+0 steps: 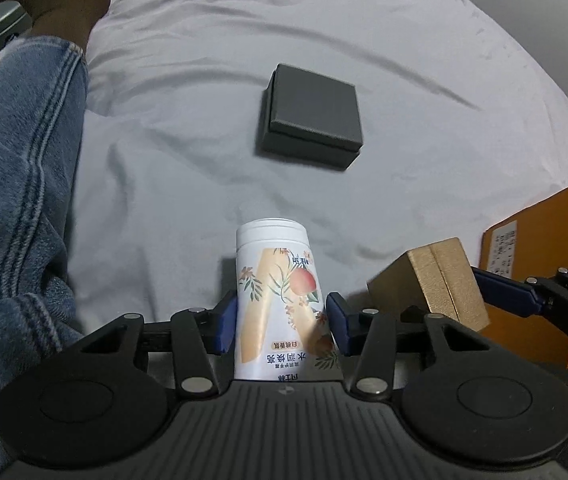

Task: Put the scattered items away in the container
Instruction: 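Carry the gold box and peach-print jar over the orange-rimmed box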

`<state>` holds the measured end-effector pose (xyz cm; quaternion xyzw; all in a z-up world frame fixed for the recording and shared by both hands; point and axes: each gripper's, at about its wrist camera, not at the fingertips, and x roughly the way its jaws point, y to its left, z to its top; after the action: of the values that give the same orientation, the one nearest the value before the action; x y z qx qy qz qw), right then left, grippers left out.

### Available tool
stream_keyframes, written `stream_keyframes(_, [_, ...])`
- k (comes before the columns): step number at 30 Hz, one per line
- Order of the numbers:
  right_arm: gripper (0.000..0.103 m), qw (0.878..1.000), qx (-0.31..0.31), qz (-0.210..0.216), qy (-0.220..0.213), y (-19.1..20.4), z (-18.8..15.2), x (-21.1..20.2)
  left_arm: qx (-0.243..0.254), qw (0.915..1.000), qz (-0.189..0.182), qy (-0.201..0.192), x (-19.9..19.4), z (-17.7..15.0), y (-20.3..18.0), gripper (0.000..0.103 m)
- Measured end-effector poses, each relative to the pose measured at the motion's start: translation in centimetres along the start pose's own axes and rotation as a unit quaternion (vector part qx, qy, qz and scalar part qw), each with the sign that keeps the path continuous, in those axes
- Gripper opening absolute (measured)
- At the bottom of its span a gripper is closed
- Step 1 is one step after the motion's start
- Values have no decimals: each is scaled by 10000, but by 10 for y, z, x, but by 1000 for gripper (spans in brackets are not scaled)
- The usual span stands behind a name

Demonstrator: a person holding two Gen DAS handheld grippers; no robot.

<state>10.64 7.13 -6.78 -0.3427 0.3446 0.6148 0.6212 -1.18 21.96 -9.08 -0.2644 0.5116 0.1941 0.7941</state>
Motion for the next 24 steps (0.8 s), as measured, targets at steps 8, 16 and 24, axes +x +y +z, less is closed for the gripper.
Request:
stream_keyframes(8, [50,9987,261,26,-448,-7,-4,-35,137,9989,-273,-346,-31,-3,-19,54])
stream_keyframes(16, [50,9949,501,-66,-871,-18,-8,-73,412,9946,-591,-747,-64,-1,-43,54])
stream_keyframes(24, [50,9897,811,-211,-1158,-38,-19,-108,651,9887,-922,-983,-85,-4,-68,54])
